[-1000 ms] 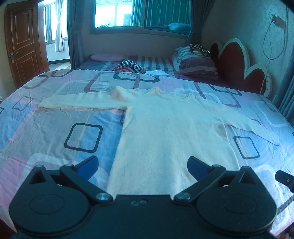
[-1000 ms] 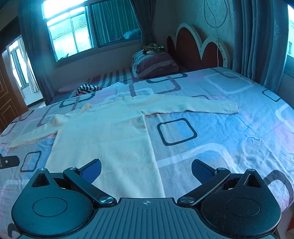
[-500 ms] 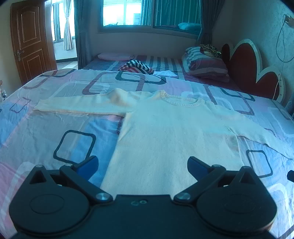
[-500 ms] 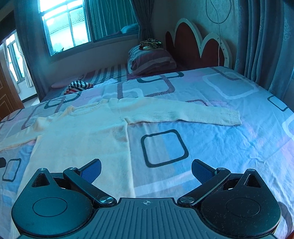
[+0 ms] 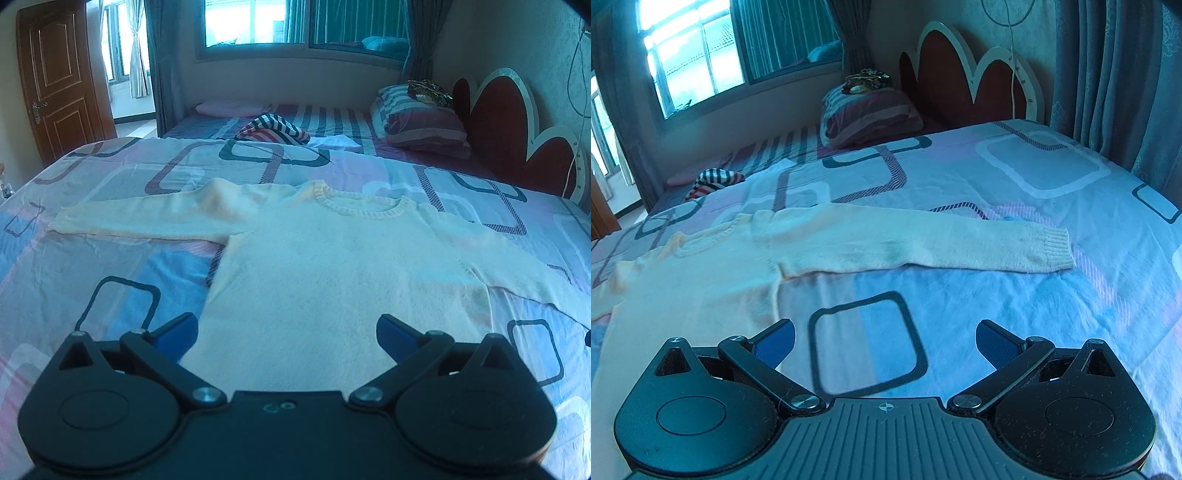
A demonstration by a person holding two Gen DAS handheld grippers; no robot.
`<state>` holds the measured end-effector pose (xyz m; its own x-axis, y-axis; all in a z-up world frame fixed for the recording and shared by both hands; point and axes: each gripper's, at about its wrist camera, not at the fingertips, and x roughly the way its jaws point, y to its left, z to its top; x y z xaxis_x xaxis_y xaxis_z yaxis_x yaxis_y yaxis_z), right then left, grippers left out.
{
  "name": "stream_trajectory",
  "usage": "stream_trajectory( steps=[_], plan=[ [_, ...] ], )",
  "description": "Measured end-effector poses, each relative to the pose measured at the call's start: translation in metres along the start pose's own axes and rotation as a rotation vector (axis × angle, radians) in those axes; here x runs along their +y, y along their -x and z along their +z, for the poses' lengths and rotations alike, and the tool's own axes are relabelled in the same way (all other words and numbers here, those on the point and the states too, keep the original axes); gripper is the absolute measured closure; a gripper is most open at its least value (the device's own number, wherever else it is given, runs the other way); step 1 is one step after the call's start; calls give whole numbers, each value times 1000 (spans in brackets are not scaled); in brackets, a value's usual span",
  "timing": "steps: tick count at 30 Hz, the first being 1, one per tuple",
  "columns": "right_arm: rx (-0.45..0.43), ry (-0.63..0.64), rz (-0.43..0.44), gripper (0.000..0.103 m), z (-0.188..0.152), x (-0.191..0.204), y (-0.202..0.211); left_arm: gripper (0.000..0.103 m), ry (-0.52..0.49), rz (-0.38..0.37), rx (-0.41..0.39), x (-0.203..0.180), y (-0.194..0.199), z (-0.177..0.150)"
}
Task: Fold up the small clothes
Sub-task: 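Move the right tool to the sweater's sleeve cuff and close on it, then lift the cuff with the right tool and carry it across the sweater body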
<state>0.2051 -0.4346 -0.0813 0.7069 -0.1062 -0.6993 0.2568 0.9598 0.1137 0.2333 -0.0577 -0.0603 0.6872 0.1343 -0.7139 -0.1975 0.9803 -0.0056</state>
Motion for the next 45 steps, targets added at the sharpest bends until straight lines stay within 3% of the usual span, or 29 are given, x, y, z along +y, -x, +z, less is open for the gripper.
stream_trajectory(
  steps=[10, 19, 20, 21, 23, 26, 31, 35, 40, 42, 45],
  plan=[
    [12, -66, -70, 0, 14, -44, -53, 1, 6, -16, 36, -14, -27, 5],
    [41, -149, -140, 1, 19, -92, -87, 3, -41, 29, 34, -16, -38, 4],
    [44, -157, -142, 2, 18, -96, -90, 3, -44, 35, 35, -16, -39, 4],
    [48, -166, -149, 15, 18, -100, -93, 3, -46, 41, 37, -15, -40, 3],
    [68, -195, -148, 25, 16, -108, -102, 4, -49, 51, 41, -14, -43, 3],
    [89, -258, -140, 24, 16, -121, -114, 4, -44, 64, 52, -11, -46, 4],
    [42, -332, -136, 25, 28, -135, -127, 4, -33, 81, 63, -5, -49, 5],
    [18, -324, -170, 26, 39, -135, -139, 5, -50, 87, 63, -5, -50, 5],
    [-27, -324, -209, 61, 45, -137, -145, 8, -42, 81, 62, 1, -51, 6],
    [-38, -355, -196, 83, 47, -142, -144, 8, -33, 77, 67, 4, -52, 7],
    [-49, -380, -160, 92, 51, -144, -140, 9, -34, 71, 68, 8, -54, 9]
  ],
)
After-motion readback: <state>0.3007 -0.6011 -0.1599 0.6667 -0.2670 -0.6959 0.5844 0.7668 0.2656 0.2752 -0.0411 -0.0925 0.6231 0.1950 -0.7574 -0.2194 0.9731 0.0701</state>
